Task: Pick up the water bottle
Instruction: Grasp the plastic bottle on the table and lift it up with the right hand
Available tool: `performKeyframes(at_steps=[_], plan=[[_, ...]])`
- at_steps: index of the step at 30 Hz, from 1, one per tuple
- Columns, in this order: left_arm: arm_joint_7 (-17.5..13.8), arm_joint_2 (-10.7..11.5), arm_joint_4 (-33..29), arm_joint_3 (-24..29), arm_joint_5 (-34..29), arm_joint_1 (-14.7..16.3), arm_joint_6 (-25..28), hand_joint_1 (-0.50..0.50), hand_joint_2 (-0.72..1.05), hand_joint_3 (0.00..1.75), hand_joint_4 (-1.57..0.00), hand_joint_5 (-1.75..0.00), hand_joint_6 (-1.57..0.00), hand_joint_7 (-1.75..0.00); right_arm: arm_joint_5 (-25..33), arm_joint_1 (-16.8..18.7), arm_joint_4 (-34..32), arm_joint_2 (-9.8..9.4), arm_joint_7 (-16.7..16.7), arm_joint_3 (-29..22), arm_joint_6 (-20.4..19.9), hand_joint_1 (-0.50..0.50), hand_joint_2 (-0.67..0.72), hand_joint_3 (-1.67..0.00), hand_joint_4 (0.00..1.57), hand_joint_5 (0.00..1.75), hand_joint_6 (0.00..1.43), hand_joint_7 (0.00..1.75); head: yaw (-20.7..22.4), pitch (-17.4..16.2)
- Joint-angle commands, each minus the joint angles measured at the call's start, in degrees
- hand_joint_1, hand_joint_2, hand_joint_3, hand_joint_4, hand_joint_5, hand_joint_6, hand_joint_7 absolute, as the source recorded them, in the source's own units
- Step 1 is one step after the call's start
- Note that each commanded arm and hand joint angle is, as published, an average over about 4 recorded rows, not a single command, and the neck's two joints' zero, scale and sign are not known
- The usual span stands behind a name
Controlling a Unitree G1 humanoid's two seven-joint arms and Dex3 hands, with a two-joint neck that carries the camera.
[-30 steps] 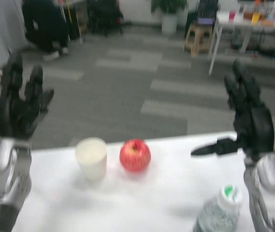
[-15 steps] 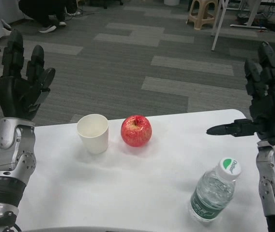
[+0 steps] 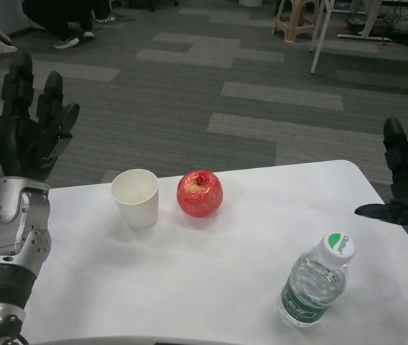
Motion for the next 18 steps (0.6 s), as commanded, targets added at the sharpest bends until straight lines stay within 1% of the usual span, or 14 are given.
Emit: performKeyframes(at_steps=[1, 2, 3, 4, 5, 7, 9, 11, 13, 15, 18], plan=[[-0.26, -0.03, 0.66, 0.40, 0.18, 0.21, -0.02, -0.50, 1.05, 0.09, 0.00, -0.10, 0.00, 0.00, -0.56, 1.48, 0.66, 0.01, 8.97, -6.08, 13.42, -0.43, -0.02, -0.08, 0.00, 0.00, 0.00, 0.03, -0.87, -0.03], [-0.26, -0.09, 0.66, 0.42, 0.18, 0.21, -0.02, -0.50, 1.05, 0.09, 0.00, -0.10, 0.00, 0.00, -1.13, 1.64, 0.81, 0.05, 11.34, -7.13, 16.52, -0.42, -0.03, -0.08, 0.00, 0.00, 0.00, 0.03, -1.00, -0.05], [-0.26, -0.12, 0.66, 0.42, 0.18, 0.21, -0.02, -0.50, 1.05, 0.09, 0.00, -0.10, 0.00, 0.00, -1.39, 1.68, 0.97, 0.05, 12.37, -7.35, 17.46, -0.42, -0.03, -0.08, 0.00, 0.00, 0.00, 0.05, -1.05, -0.06], [-0.26, -0.16, 0.66, 0.40, 0.18, 0.21, -0.02, -0.50, 1.05, 0.09, 0.00, -0.10, 0.00, 0.00, -1.83, 1.75, 1.27, 0.03, 14.37, -7.73, 19.20, -0.42, -0.03, -0.08, 0.00, 0.00, 0.00, 0.07, -1.12, 0.06], [-0.26, -0.18, 0.66, 0.37, 0.18, 0.21, -0.02, -0.50, 1.05, 0.09, 0.00, -0.10, 0.00, 0.00, -2.01, 1.77, 1.43, 0.01, 15.34, -7.88, 19.99, -0.42, -0.05, -0.08, 0.00, 0.00, 0.00, 0.05, -1.24, 0.19], [-0.26, -0.23, 0.66, 0.29, 0.14, 0.12, -0.02, -0.50, 1.05, 0.09, 0.00, -0.10, 0.00, 0.00, -2.45, 1.95, 2.35, -0.17, 18.55, -8.23, 21.92, -0.42, -0.08, -0.08, 0.00, 0.00, 0.00, 0.02, -1.33, 0.63], [-0.26, -0.23, 0.66, 0.20, 0.12, -0.20, -0.02, -0.50, 1.05, 0.04, 0.00, -0.10, 0.00, 0.00, -2.88, 2.43, 3.63, -0.54, 20.88, -8.36, 22.28, -0.42, -0.10, -0.08, 0.00, 0.00, 0.00, 0.03, -1.05, 0.99], [-0.26, -0.23, 0.68, 0.15, 0.14, -0.60, -0.02, -0.50, 1.05, 0.02, 0.00, -0.10, 0.00, 0.00, -3.21, 3.02, 4.50, -0.98, 22.22, -8.45, 22.28, -0.42, -0.10, -0.08, 0.00, 0.00, 0.00, 0.03, -0.97, 1.39], [-0.26, -0.23, 0.77, 0.15, 0.16, -0.93, -0.02, -0.50, 1.05, 0.07, 0.00, -0.10, 0.00, 0.00, -3.21, 3.64, 4.81, -1.48, 22.74, -8.36, 22.28, -0.42, -0.10, -0.08, 0.00, 0.00, 0.00, 0.00, -1.20, 1.75], [-0.26, -0.23, 0.97, 0.15, 0.16, -1.24, -0.02, -0.50, 1.05, 0.09, 0.00, -0.10, 0.00, 0.00, -3.32, 4.54, 4.66, -2.27, 23.03, -7.75, 22.25, -0.42, -0.10, -0.08, 0.00, 0.00, 0.00, 0.00, -1.23, 2.16], [-0.26, -0.18, 1.36, 0.15, 0.14, -1.50, -0.02, -0.50, 1.05, 0.09, 0.00, -0.10, 0.00, 0.00, -3.68, 5.77, 3.67, -3.37, 23.12, -5.95, 22.19, -0.42, -0.10, -0.08, 0.00, 0.00, 0.00, 0.00, 0.31, 4.38]])
